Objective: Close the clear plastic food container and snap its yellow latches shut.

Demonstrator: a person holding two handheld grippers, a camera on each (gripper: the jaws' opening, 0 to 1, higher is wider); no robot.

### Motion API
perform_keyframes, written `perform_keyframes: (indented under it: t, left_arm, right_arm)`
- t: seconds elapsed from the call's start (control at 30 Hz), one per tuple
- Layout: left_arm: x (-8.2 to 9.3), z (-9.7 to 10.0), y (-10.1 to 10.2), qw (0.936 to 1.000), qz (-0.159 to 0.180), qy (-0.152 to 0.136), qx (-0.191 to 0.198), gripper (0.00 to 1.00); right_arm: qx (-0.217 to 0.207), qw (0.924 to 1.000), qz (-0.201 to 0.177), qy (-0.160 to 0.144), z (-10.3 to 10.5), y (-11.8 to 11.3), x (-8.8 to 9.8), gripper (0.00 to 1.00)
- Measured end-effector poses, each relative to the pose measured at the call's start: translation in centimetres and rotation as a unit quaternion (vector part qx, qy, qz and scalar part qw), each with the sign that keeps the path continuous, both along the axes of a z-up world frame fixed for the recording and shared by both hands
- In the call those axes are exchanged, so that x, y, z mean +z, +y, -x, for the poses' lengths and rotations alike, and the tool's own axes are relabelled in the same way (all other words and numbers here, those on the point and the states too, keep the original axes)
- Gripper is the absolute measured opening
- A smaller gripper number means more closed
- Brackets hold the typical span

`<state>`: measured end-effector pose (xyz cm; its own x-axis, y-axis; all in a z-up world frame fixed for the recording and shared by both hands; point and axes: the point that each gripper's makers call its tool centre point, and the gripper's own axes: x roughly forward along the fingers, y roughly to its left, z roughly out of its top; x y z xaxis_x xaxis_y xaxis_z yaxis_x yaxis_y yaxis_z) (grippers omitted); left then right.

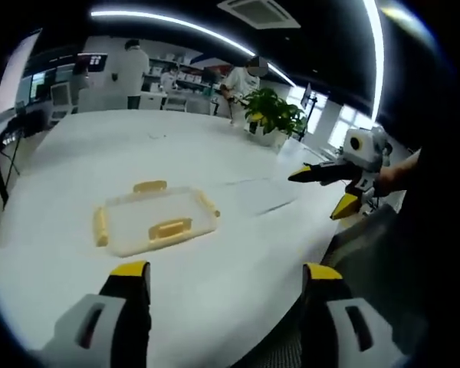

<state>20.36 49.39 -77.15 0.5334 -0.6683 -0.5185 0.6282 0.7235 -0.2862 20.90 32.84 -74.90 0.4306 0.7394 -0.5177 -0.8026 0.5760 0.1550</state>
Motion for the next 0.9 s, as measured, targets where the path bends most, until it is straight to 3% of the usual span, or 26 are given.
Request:
perform_keyframes:
  t: [0.2, 0.9]
  left_arm:
    - [-0.2, -0.7, 0.6, 0.9999, -0.013, 0.003, -0.008, 0.75]
    - [-1.5, -2.3, 1.8, 0.9985, -0.035, 0.017, -0.038, 0.72]
  right_arm:
    - [0.017, 0.9997, 0.013, -0.014, -1.2, 0.7, 0.2, 0.77]
    - [0.069, 0.9967, 0.038, -0.018, -2.7, 3.3, -0.6, 0.71]
